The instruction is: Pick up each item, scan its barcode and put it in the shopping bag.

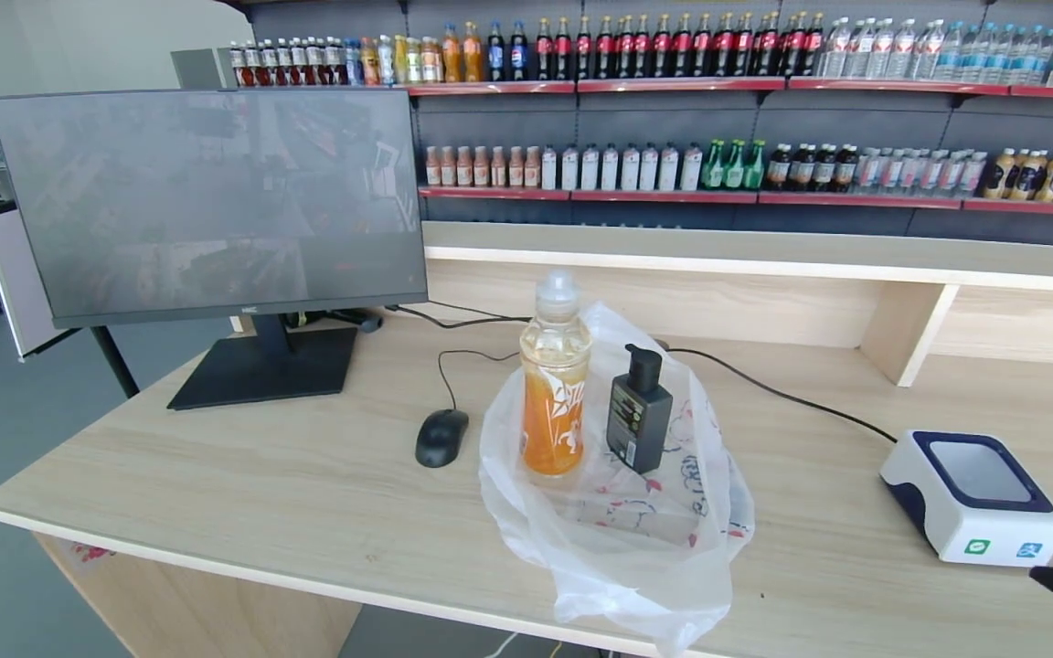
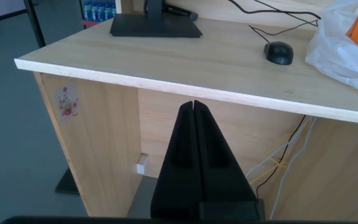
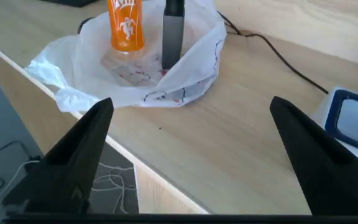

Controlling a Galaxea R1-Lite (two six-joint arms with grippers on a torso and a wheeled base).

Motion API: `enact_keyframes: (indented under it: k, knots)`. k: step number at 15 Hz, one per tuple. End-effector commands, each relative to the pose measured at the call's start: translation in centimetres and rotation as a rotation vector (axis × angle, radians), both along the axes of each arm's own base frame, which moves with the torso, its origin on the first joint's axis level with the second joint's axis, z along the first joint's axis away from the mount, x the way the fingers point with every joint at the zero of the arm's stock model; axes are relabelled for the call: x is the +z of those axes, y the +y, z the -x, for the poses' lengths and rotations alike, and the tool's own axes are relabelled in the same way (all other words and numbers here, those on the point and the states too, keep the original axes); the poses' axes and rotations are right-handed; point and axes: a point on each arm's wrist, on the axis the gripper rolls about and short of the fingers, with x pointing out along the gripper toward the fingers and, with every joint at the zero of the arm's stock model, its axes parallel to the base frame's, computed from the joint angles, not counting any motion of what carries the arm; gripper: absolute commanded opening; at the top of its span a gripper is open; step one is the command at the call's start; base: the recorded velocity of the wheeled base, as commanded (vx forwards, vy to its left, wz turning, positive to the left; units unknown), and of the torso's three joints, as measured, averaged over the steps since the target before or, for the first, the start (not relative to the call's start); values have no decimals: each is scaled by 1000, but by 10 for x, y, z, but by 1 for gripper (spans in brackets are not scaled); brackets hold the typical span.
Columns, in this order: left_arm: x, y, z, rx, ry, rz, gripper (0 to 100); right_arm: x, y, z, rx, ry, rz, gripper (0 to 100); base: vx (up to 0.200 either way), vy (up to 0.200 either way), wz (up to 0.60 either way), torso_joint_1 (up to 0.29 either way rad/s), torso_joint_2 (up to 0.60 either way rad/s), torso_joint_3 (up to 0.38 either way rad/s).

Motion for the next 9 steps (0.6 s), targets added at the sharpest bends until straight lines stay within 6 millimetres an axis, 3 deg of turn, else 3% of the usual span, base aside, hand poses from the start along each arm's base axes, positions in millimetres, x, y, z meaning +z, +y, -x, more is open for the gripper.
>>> enact_keyframes:
  k: [1,3,6,9]
  knots:
    - [0,0,0,0,-1,2,0,-23,-26,42,38,-40,17,100,0,0,0,0,0,0]
    - [0,0,0,2,-1,7,0,-37,-28,45,39,-31,19,100,0,0,0,0,0,0]
    - [0,0,0,2,-1,7,0,-36,-27,44,-28,12,-22,100,0,0,0,0,0,0]
    - [0,0,0,2,-1,7,0,-35,-25,36,-315,100,10,100,0,0,0,0,0,0]
